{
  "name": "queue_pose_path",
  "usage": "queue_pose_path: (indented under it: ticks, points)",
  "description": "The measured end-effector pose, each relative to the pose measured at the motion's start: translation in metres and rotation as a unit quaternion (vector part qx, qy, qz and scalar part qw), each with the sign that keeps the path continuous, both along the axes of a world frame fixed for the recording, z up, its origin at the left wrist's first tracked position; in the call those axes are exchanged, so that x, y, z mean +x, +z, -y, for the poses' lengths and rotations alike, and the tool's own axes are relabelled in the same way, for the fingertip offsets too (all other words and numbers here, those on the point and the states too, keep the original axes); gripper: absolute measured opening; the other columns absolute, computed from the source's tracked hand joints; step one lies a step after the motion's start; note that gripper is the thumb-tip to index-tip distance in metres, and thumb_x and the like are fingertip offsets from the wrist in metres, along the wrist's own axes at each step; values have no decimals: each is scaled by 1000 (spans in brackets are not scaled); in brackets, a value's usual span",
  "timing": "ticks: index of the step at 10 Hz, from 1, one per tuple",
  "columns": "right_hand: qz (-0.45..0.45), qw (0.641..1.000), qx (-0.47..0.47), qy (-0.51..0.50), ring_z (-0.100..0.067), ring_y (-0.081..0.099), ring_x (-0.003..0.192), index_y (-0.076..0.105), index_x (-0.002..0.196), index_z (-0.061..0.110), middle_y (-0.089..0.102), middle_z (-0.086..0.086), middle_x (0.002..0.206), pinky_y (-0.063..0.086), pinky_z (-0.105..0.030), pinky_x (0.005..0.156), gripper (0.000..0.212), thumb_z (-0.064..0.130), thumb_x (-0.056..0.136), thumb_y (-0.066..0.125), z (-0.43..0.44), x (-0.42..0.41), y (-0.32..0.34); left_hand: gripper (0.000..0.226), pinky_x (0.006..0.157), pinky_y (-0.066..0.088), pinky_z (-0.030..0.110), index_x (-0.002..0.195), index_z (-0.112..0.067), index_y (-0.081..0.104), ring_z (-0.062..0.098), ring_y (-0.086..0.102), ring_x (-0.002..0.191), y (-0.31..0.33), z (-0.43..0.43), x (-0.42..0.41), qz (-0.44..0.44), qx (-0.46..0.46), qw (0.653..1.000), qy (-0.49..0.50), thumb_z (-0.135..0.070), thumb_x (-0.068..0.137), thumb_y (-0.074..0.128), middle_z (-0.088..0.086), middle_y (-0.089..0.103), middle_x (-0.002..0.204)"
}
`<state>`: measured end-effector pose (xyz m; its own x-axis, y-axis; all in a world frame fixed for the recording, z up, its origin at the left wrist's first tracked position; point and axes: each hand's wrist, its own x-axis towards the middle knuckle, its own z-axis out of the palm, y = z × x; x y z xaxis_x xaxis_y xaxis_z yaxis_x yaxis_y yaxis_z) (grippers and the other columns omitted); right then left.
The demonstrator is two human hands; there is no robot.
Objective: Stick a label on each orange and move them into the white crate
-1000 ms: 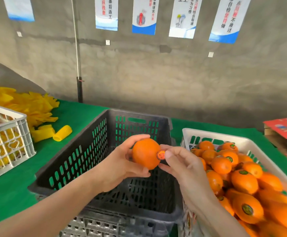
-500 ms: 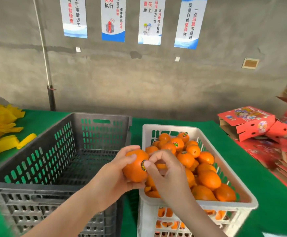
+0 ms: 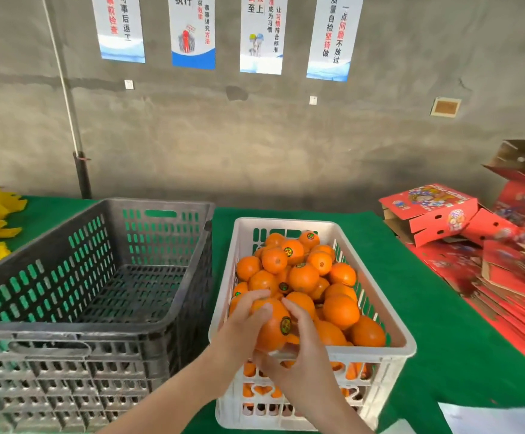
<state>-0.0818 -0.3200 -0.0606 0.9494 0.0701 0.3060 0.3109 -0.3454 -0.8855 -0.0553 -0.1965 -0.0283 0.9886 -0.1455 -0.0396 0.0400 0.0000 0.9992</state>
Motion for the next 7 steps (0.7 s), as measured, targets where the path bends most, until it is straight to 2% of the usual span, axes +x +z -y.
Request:
queue_pose_path:
  ticks: [1, 2, 3, 4, 5, 6, 7]
  points:
    - [10, 998, -17, -51, 5, 52, 103, 39, 115, 43, 46, 24, 117, 51, -17, 79, 70, 24, 66, 85, 16, 16, 1, 36, 94, 50, 34, 129, -34, 47, 9, 57, 110, -16, 5, 12, 152, 142, 978, 26, -43, 97, 32, -10, 56, 122]
    - [-6, 996, -63, -67, 1, 47, 103, 36, 114, 43, 44, 21, 113, 40, -16, 82, 67, 25, 69, 82, 37, 50, 11, 25, 63, 42, 12, 120, -25, 53, 3, 58, 80, -33, -1, 32, 198, 278, 926, 163, -15, 101, 40, -13, 58, 90]
    - [-32, 991, -106, -78, -13, 47, 110, 37, 127, 29, 43, 12, 114, 38, -22, 82, 69, 28, 72, 79, 45, 90, 22, 27, 61, 39, 7, 112, -22, 55, 6, 58, 81, -46, 0, 42, 149, 306, 915, 214, -5, 98, 40, -12, 55, 89]
    - [-47, 979, -178, -84, -18, 51, 109, 33, 134, 24, 48, 5, 120, 44, -28, 83, 77, 37, 72, 77, 34, 118, 22, 28, 63, 37, 7, 117, -20, 55, 3, 53, 82, -49, 1, 43, 158, 302, 905, 256, -7, 98, 39, -8, 57, 107]
    - [-32, 950, -300, -77, -22, 55, 106, 32, 133, 22, 56, 0, 114, 44, -41, 92, 70, 44, 78, 69, 19, 128, 11, 25, 62, 41, 5, 116, -16, 56, -1, 53, 78, -51, 0, 43, 172, 303, 900, 263, -8, 99, 39, -2, 57, 112]
    - [-13, 937, -338, -93, -25, 52, 114, 31, 135, 20, 56, -4, 119, 42, -45, 97, 64, 37, 84, 66, 16, 127, 3, 23, 65, 40, 4, 115, -13, 57, 2, 53, 82, -49, 0, 39, 194, 295, 895, 274, -8, 98, 42, -1, 57, 110]
    - [27, 958, -272, -81, -19, 48, 120, 40, 133, 20, 52, -1, 128, 43, -36, 99, 55, 32, 86, 66, 25, 114, -1, 25, 73, 41, 4, 109, -17, 57, 5, 52, 91, -45, -2, 25, 185, 278, 903, 271, 0, 93, 49, -5, 52, 105]
